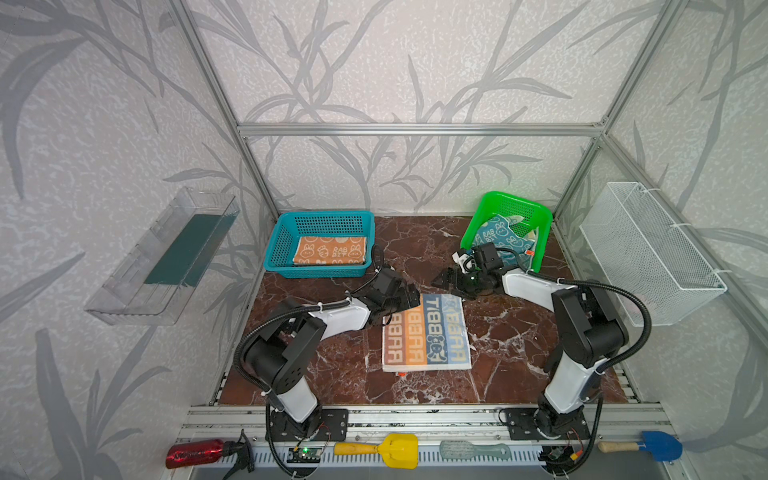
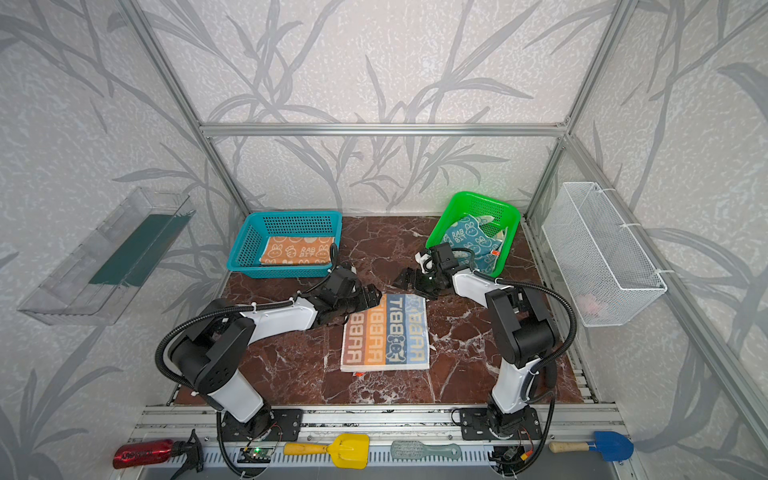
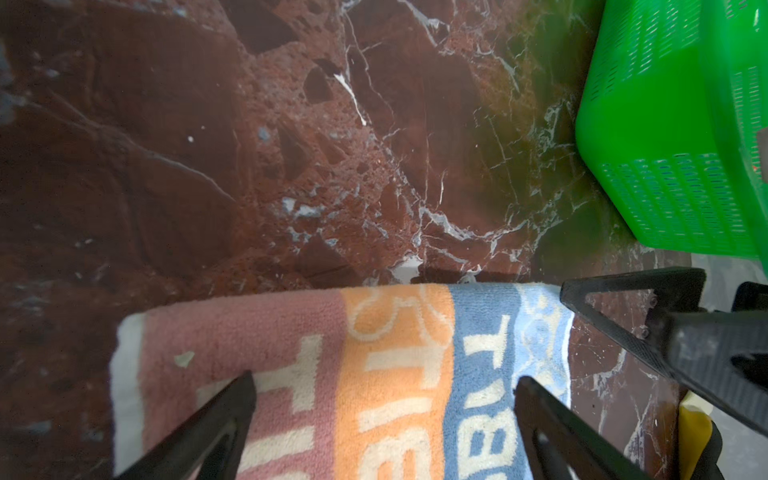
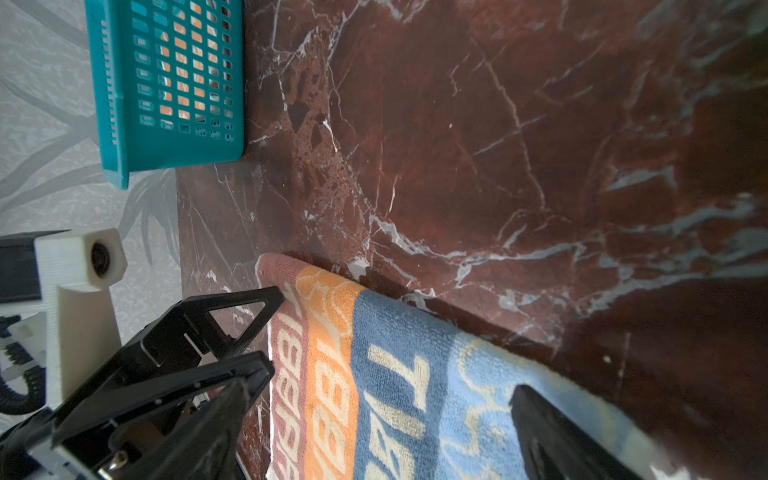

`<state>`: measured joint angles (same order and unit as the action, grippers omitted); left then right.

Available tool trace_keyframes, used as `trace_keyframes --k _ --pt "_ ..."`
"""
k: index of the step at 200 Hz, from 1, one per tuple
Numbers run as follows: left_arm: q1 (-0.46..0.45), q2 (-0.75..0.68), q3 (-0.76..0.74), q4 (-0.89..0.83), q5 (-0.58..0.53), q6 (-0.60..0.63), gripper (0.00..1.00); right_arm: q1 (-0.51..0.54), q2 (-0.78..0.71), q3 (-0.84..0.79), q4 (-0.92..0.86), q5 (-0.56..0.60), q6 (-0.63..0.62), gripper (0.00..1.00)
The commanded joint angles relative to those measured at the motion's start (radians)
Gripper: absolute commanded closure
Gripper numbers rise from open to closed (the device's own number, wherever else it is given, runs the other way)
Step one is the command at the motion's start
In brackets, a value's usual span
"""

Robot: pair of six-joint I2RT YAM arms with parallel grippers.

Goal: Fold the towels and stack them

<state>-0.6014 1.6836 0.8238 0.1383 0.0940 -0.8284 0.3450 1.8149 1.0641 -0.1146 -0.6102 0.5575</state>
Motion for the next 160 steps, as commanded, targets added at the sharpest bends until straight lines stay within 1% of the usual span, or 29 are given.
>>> trace_keyframes --k 1,34,51,71,92,105,123,140,160 --pt "0.027 0.023 -0.014 0.053 0.017 -0.003 0.01 -0.001 0.038 -0.019 0.021 -0.015 -0.002 0.01" --pt "0.049 0.040 -0.038 0.061 0.006 0.029 0.01 -0.015 0.069 -0.022 0.023 0.001 -0.022 0.01" --pt "0.056 0.043 -0.042 0.049 -0.008 0.050 0.01 -0.021 0.087 -0.010 -0.005 0.020 -0.048 0.01" --pt "0.069 0.042 -0.041 0.047 0.008 0.054 0.01 -0.024 0.096 -0.003 -0.029 0.045 -0.075 0.01" --pt "0.069 0.029 -0.025 0.025 0.034 0.061 0.01 -0.029 0.106 0.008 -0.038 0.044 -0.090 0.01" --pt "0.067 0.013 -0.013 0.012 0.047 0.064 0.01 -0.029 0.091 0.018 -0.040 0.037 -0.103 0.01" --pt "0.061 -0.026 0.009 -0.011 0.063 0.089 0.01 -0.028 0.032 0.018 -0.037 0.024 -0.120 0.01" --pt "0.047 -0.066 0.046 -0.082 0.013 0.157 0.01 -0.028 -0.032 0.016 -0.060 0.039 -0.146 0.01" --pt "0.047 -0.087 0.081 -0.146 -0.073 0.242 0.01 -0.028 -0.072 0.023 -0.128 0.105 -0.189 0.01"
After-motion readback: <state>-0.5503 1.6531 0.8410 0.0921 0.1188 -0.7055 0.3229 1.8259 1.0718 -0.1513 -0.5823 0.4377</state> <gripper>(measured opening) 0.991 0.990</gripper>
